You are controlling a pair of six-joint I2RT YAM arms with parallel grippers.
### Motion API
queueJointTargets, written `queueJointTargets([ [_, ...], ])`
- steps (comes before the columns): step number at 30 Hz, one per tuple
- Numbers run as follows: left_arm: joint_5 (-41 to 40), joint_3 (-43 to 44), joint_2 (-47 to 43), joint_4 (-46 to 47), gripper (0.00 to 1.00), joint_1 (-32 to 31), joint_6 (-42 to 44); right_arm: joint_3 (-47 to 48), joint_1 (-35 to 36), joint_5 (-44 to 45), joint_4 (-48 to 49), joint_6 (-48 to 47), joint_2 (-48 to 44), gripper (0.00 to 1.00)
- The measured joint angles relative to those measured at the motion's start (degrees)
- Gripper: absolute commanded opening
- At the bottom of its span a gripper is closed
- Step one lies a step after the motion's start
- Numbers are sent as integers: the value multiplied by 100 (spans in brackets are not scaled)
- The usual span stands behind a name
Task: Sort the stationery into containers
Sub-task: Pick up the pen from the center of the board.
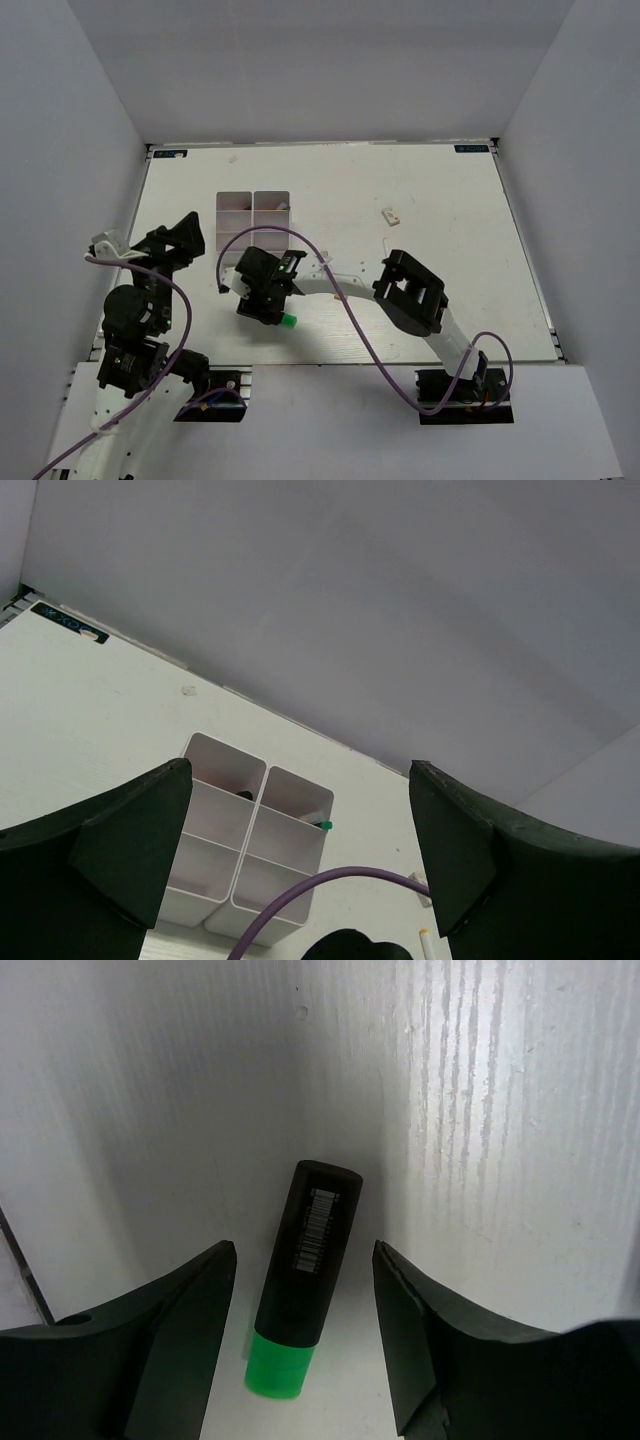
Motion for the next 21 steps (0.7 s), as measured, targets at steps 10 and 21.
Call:
queueJointTargets([
  [10,2,-63,-37,-4,99,0,0,190,63,260,-98,-59,219,30],
  [21,96,-101,-341,2,99,0,24,160,61,105,-343,-118,33,0],
])
